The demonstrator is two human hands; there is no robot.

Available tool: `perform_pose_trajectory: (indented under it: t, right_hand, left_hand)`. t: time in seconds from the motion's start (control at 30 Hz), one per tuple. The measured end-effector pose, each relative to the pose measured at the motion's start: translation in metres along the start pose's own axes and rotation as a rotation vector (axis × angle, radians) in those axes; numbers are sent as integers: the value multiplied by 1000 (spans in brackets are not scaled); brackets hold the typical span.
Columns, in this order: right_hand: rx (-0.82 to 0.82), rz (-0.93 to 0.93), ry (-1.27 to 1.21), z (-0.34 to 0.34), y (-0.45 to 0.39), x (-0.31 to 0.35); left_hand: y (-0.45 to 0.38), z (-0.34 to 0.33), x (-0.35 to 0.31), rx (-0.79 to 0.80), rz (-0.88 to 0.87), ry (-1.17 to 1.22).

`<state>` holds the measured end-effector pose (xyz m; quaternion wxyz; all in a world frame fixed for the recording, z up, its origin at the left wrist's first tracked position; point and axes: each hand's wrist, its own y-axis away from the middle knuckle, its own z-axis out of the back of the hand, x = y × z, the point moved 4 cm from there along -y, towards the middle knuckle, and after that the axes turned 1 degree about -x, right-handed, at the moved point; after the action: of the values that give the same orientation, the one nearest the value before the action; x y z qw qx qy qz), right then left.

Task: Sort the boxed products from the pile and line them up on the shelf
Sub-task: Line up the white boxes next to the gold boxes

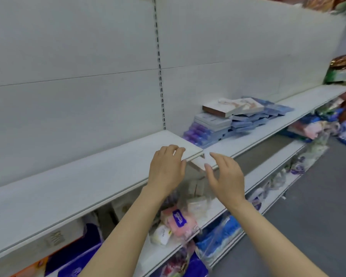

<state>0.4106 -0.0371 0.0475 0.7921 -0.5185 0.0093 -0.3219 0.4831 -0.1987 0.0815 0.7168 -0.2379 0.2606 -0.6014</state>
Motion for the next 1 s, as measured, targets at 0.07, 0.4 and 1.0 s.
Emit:
perform_pose_trajectory:
  t: [0.07, 0.4, 1.0]
  right_hand:
    - [-14, -27, 44, 4, -10, -31]
    - [-58, -31, 183, -20, -86, -161]
    - [34, 48, 225, -90, -233, -369]
  left_hand:
    - [-26, -18, -18, 5, -31, 13]
    - [-162, -122, -77, 55, -125, 59]
    - [-335, -277, -77, 233, 451, 153]
